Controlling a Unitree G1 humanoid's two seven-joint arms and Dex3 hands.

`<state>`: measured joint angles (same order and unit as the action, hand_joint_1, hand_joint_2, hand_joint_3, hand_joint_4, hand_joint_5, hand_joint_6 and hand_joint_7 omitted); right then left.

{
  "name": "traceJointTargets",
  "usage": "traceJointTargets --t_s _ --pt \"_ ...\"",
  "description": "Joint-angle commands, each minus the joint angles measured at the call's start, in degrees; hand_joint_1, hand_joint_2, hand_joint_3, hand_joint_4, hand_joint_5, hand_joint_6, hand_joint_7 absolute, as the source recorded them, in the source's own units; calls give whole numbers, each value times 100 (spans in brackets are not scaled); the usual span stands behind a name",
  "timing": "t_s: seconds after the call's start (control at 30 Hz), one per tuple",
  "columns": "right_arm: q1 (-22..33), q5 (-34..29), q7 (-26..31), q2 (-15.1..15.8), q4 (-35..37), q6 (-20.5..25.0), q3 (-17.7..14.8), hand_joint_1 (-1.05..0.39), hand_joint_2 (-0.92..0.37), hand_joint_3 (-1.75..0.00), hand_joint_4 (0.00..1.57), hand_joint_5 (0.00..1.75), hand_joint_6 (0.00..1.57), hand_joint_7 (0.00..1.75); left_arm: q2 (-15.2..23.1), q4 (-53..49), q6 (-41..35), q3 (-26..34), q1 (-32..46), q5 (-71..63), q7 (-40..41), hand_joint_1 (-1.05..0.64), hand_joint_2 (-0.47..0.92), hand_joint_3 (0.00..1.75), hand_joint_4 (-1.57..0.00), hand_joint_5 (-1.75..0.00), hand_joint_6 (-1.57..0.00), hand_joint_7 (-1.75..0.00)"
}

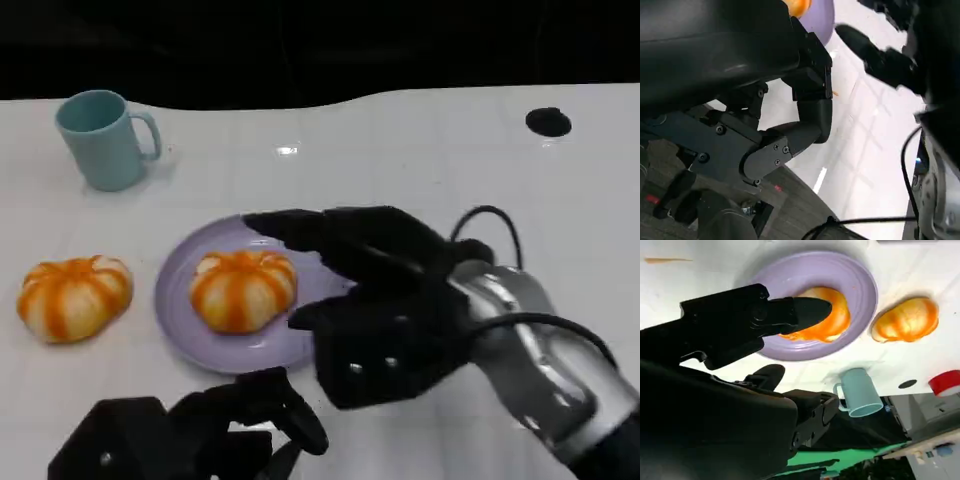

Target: Grasp the bread from the table and place it into the plate.

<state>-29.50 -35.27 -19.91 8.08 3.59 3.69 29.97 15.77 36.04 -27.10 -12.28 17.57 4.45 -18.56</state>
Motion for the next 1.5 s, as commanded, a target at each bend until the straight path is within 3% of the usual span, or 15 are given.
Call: traceJointTargets --t_s 0.03,0.2,0.4,0.47,0.57,0.8,0.83,0.87,0.9,0.97,1.27,1.5 --pt "568 404 -183 446 -791 -188 -394 -62 -92 -24 29 48 28 7 76 -69 104 58 10 6 -17 -36 66 99 -75 -175 -60 -161" --pt "1439 895 -99 911 -1538 -662 -914 -53 -92 -15 34 52 39 11 69 -121 131 90 -13 69 -38 -36 67 97 -75 -175 -60 -160" --pt "2202 1183 127 1141 -1835 -1123 -1374 -44 -92 -9 41 56 52 14 93 -92 69 95 -31 69 -31 -35 68 96 -73 -175 -59 -160" --pt "2467 1276 281 1169 -1872 -1349 -1533 -39 -90 -6 50 65 62 18 100 -91 68 95 -39 60 -28 -34 69 95 -73 -175 -59 -160" --pt "2781 1311 442 1257 -1894 -1674 -1727 -33 -91 -3 51 88 73 23 92 -106 71 111 -53 84 -35 -35 70 93 -72 -175 -59 -160" --pt "3335 1406 574 1368 -1994 -1998 -2079 -18 -91 -5 60 112 89 38 89 -141 110 133 -58 102 -49 -34 71 92 -72 -175 -59 -160" --pt "3398 1416 598 1373 -1997 -2057 -2118 -16 -90 -9 61 117 89 47 90 -146 125 135 -56 101 -51 -34 71 92 -72 -175 -59 -160" --pt "3458 1420 609 1380 -2004 -2107 -2156 -14 -82 -25 62 121 86 60 92 -144 116 136 -56 100 -50 -34 71 91 -72 -175 -59 -159" --pt "3530 1428 634 1381 -2014 -2148 -2198 -12 -65 -61 63 126 83 76 95 -140 103 137 -57 96 -48 -35 71 91 -72 -175 -59 -159" --pt "3668 1413 721 1363 -2032 -2219 -2284 -10 -52 -91 68 136 85 92 101 -131 83 144 -55 97 -47 -35 71 91 -72 -175 -59 -159" --pt "4296 1114 1212 1093 -2321 -2099 -2441 -5 -33 -134 86 167 85 129 146 -159 179 237 -17 132 -90 -36 72 89 -72 -175 -59 -159" --pt "4467 790 1781 890 -2028 -2263 -2389 -4 -27 -142 88 173 82 140 202 -198 311 347 64 202 -159 -37 73 86 -71 -175 -59 -157"
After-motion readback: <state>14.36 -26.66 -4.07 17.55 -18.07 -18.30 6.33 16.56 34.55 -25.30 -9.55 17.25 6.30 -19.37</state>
